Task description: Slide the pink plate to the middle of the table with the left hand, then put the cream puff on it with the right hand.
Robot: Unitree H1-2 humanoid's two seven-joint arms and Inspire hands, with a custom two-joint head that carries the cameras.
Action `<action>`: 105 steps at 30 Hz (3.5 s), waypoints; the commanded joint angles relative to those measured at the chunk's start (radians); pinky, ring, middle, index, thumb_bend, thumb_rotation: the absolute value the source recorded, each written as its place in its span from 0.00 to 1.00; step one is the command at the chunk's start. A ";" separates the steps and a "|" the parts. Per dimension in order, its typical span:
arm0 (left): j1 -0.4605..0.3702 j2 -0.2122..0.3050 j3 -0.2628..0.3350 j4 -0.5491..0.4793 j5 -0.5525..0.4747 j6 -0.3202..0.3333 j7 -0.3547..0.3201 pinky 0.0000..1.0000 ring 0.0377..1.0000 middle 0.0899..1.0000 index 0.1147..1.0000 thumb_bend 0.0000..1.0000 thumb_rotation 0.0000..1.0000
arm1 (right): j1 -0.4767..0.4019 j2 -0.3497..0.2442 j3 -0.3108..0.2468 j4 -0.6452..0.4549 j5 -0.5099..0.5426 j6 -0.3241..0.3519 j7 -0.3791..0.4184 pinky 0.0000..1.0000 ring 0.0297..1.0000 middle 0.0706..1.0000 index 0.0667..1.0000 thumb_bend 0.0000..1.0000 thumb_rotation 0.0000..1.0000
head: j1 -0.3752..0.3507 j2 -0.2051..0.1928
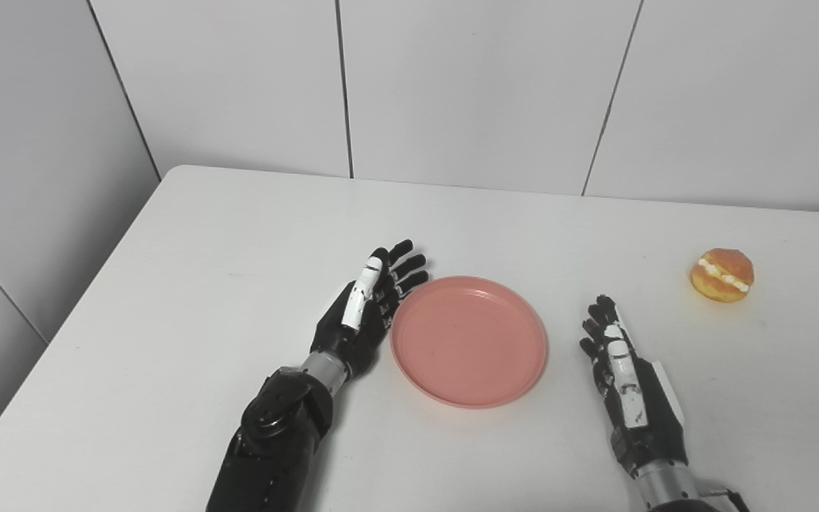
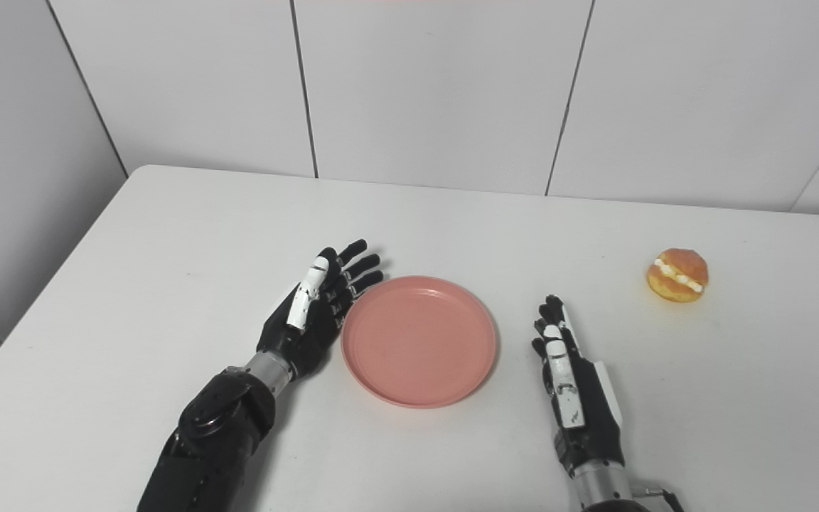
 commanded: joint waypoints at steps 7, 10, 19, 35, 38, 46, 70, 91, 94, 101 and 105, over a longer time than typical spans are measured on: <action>0.056 -0.014 -0.035 -0.049 -0.001 0.065 -0.005 0.91 0.90 0.91 0.90 0.43 1.00 | -0.024 0.012 -0.001 -0.008 -0.008 0.007 -0.006 1.00 1.00 1.00 1.00 0.42 1.00 | -0.013 0.006; 0.064 -0.013 -0.042 -0.056 0.001 0.068 -0.009 0.91 0.90 0.90 0.90 0.43 1.00 | -0.022 0.014 -0.002 -0.015 -0.010 0.011 -0.009 1.00 1.00 1.00 1.00 0.42 1.00 | -0.017 0.009; 0.076 -0.013 -0.048 -0.058 0.010 0.054 -0.011 0.92 0.91 0.92 0.91 0.44 1.00 | -0.019 0.009 -0.006 -0.018 0.000 0.018 -0.003 1.00 1.00 1.00 1.00 0.42 1.00 | -0.058 0.016; 0.111 -0.032 -0.038 -0.098 0.104 -0.046 0.032 0.93 0.92 0.93 0.92 0.48 1.00 | -0.040 -0.007 -0.036 -0.066 -0.071 0.000 -0.053 1.00 0.98 1.00 1.00 0.47 1.00 | -0.118 0.014; 0.122 -0.035 -0.024 -0.102 0.111 -0.074 0.044 0.94 0.93 0.93 0.92 0.47 1.00 | -0.061 -0.017 -0.052 -0.106 -0.071 0.028 -0.059 1.00 0.99 1.00 1.00 0.47 1.00 | -0.139 0.007; 0.161 -0.034 0.012 -0.078 0.106 -0.154 0.049 0.96 0.94 0.94 0.94 0.46 1.00 | -0.133 -0.092 -0.076 -0.136 -0.111 0.051 -0.060 1.00 0.98 0.99 1.00 0.56 0.93 | -0.189 -0.021; 0.235 0.012 0.042 -0.002 0.073 -0.256 -0.001 0.98 0.95 0.96 0.96 0.39 1.00 | -0.336 -0.294 -0.043 -0.163 -0.507 0.152 -0.079 0.81 0.89 0.97 0.99 0.61 0.82 | -0.388 -0.101; 0.239 0.025 0.045 0.007 0.057 -0.249 0.001 0.97 0.94 0.95 0.95 0.36 1.00 | -0.439 -0.444 0.001 0.008 -0.719 0.297 0.021 0.71 0.94 1.00 1.00 0.90 0.43 | -0.425 -0.119; 0.240 0.025 0.045 0.003 0.055 -0.240 0.003 0.97 0.94 0.94 0.95 0.37 1.00 | -0.447 -0.457 0.014 0.051 -0.744 0.293 0.015 0.70 0.95 1.00 1.00 0.91 0.44 | -0.425 -0.119; 0.241 0.027 0.042 -0.003 0.047 -0.227 0.004 0.96 0.94 0.94 0.94 0.37 1.00 | -0.477 -0.487 0.039 0.149 -0.774 0.303 0.036 0.72 0.96 1.00 1.00 0.94 0.49 | -0.429 -0.119; 0.241 0.024 0.043 -0.006 0.042 -0.221 0.006 0.95 0.93 0.94 0.93 0.37 1.00 | -0.492 -0.498 0.047 0.206 -0.770 0.279 0.030 0.74 0.96 1.00 1.00 0.96 0.49 | -0.429 -0.120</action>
